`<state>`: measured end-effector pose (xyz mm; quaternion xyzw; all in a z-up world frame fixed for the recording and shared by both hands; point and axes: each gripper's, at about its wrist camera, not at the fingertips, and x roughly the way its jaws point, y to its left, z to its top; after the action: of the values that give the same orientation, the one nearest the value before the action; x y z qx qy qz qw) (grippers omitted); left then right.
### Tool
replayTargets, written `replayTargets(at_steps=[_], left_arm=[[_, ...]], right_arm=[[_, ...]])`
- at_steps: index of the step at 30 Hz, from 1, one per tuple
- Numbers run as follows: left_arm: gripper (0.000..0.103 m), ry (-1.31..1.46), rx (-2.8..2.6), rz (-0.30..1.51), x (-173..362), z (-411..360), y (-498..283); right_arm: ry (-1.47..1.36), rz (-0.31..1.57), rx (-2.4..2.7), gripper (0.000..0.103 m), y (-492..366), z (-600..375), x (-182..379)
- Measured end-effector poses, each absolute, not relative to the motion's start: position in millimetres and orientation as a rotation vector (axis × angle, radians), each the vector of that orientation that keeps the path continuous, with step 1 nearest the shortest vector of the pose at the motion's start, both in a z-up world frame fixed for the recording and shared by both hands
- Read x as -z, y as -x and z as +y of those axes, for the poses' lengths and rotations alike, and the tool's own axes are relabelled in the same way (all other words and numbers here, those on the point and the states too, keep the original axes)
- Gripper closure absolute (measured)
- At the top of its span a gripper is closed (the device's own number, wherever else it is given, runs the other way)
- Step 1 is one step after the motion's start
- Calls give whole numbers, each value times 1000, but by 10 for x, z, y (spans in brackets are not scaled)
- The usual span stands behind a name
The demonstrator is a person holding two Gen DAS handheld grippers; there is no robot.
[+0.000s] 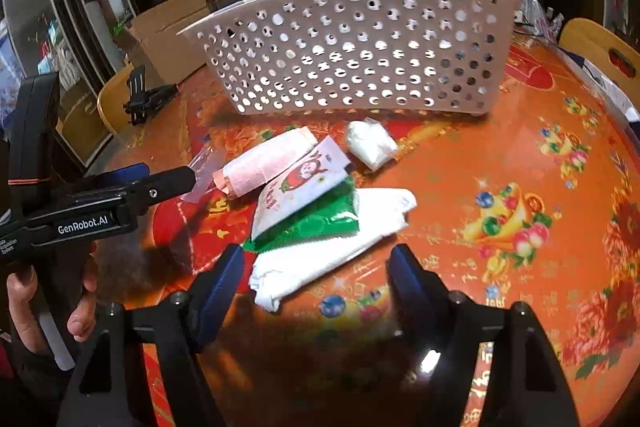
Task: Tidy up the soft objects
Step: 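Grasp the printed snack packet with the right tool while the left tool grasps the clear plastic bag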
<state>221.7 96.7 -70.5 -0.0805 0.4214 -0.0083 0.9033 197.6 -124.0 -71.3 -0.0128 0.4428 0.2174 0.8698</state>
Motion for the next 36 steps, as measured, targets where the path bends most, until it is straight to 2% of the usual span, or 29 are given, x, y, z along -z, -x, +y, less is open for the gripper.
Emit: replayTargets(at_steps=[4, 9, 14, 25, 36], left_arm=[[7, 166, 23, 878, 741, 968, -2224], [7, 150, 31, 883, 758, 947, -2228], [7, 132, 30, 889, 756, 894, -2253], [8, 129, 25, 879, 712, 886, -2263], [8, 120, 34, 889, 752, 855, -2330]], right_arm=[[70, 922, -446, 32, -2013, -1173, 726], [127, 902, -436, 43, -1998, -1154, 749], [117, 905, -452, 49, -1964, -1255, 737], [21, 866, -458, 49, -1978, -1514, 532], [172, 875, -495, 49, -2181, -1091, 516]])
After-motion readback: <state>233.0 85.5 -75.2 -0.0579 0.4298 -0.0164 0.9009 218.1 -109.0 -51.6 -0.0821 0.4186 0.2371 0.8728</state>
